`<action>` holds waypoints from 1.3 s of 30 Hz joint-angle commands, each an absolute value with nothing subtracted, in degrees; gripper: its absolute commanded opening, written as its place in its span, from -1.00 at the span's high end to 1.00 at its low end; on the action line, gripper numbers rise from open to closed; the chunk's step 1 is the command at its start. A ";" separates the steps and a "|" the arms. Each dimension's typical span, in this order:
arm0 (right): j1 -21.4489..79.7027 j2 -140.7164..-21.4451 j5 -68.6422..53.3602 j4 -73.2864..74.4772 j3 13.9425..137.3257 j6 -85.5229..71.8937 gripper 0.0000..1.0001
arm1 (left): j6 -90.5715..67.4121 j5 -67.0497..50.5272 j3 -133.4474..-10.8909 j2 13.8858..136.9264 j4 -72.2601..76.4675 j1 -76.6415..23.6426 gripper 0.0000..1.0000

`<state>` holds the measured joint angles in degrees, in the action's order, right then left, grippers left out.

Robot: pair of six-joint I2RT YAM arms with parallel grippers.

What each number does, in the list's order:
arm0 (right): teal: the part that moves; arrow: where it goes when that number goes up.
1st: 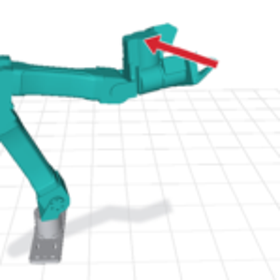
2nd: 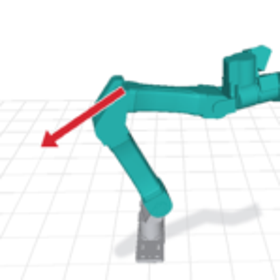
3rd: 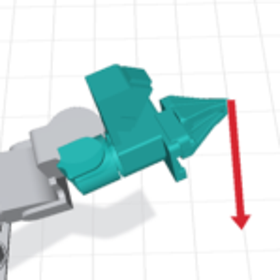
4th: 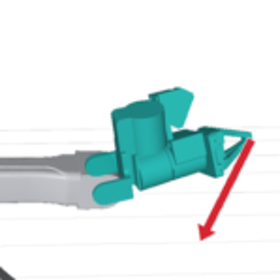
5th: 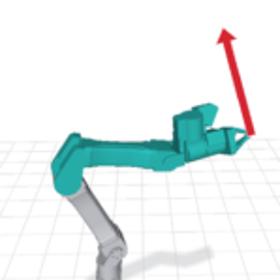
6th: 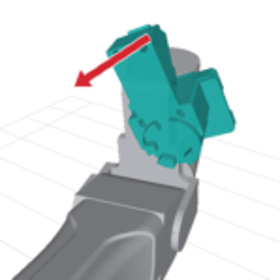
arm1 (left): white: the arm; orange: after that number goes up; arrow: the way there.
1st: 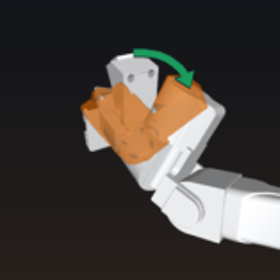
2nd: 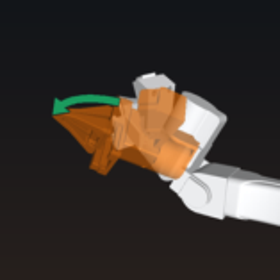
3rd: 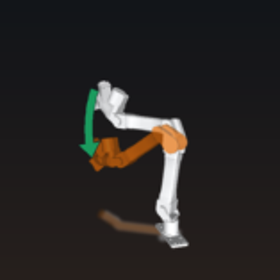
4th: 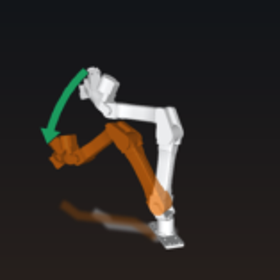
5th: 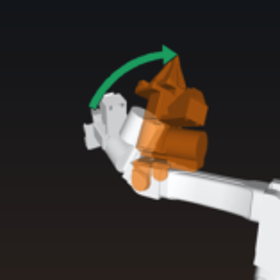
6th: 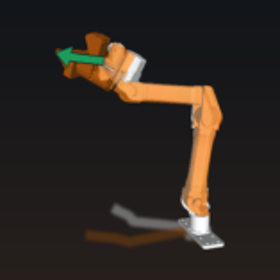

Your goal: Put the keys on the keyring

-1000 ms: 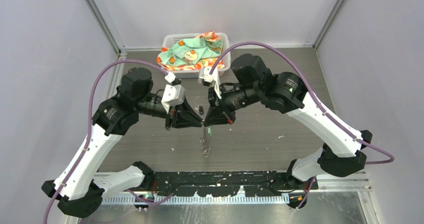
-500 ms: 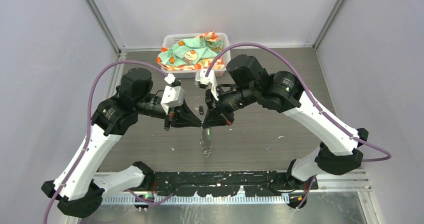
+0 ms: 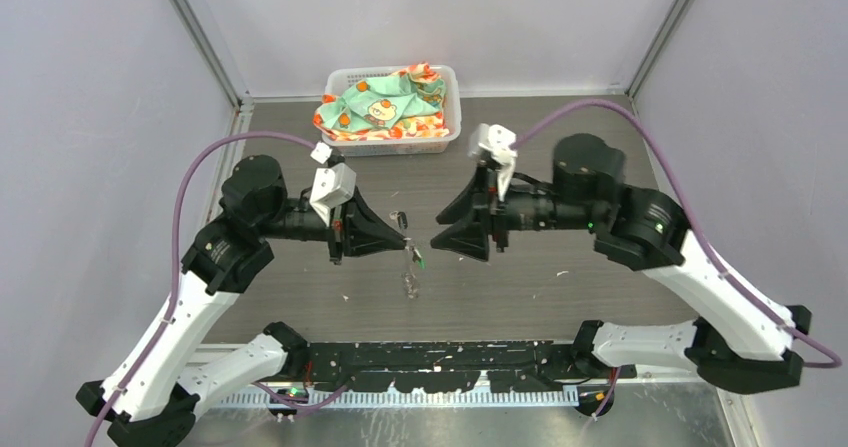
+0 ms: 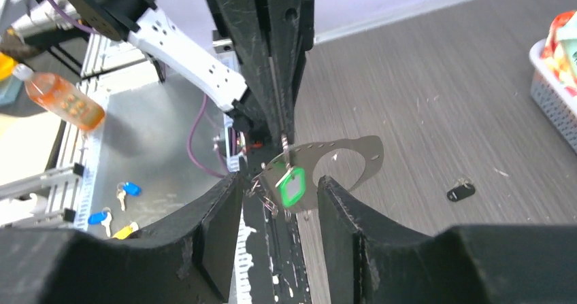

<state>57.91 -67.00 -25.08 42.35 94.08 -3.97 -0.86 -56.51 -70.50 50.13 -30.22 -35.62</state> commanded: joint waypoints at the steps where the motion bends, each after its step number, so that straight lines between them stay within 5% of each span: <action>1: 57.80 -60.59 -21.54 29.12 86.71 -9.99 0.00 | -10.33 -55.43 -70.49 48.63 -14.68 -35.71 1.00; 14: 57.76 -59.32 -24.68 16.52 76.78 -17.11 0.13 | -11.94 -54.15 -70.15 47.59 -9.13 -35.75 1.00; 24: 57.83 -58.03 -25.27 16.32 74.86 -18.22 0.73 | -11.19 -53.78 -69.11 46.78 -9.21 -35.72 0.99; 27: 57.79 -57.42 -25.23 17.18 74.18 -18.29 0.12 | -11.07 -53.24 -68.93 46.58 -9.40 -35.72 0.99; 30: 57.75 -56.64 -23.94 16.94 72.89 -17.60 -0.87 | -11.01 -51.96 -68.78 46.52 -9.50 -35.74 0.99; 36: 58.60 -56.88 -19.49 15.97 72.84 -14.94 -0.98 | -11.03 -48.65 -67.67 45.84 -9.00 -35.69 1.00; 39: 58.86 -58.32 -17.80 17.14 74.31 -13.55 -0.70 | -11.31 -48.14 -67.35 45.68 -8.99 -35.69 0.99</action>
<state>58.28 -57.76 -21.39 19.31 72.53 -16.19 -11.33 -50.17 -67.40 46.76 -12.64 -35.62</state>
